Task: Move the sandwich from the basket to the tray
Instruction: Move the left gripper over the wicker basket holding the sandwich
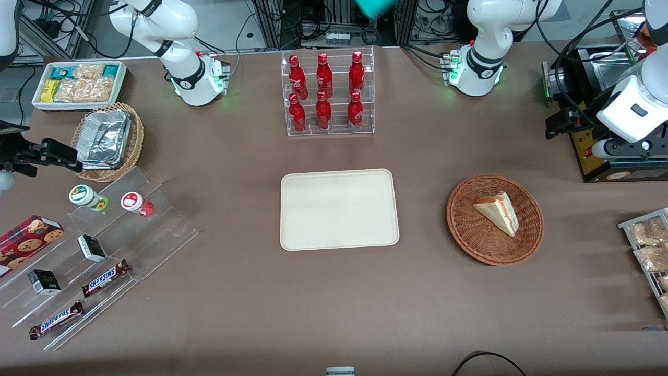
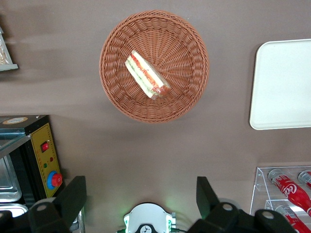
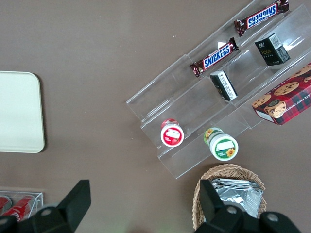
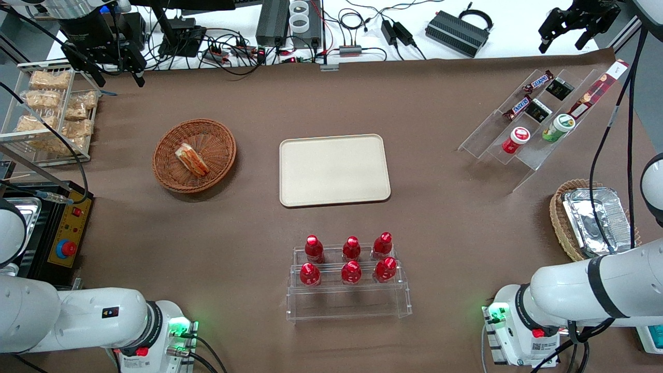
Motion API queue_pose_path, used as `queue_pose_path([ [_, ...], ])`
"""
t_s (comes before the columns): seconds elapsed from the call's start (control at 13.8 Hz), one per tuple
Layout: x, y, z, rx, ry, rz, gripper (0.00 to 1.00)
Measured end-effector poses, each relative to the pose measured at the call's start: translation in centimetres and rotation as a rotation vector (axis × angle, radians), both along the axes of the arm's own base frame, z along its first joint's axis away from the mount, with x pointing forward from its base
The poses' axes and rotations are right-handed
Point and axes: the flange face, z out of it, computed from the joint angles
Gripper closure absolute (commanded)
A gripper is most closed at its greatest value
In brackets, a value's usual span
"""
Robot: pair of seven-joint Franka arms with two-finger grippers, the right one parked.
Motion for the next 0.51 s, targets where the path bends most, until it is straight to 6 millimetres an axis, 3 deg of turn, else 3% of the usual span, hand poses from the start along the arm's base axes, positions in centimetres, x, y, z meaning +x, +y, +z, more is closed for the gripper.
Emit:
queue_pose_path([
  [0.51,0.42,0.05,-0.39,0.003,-0.008,0.0,0.0],
])
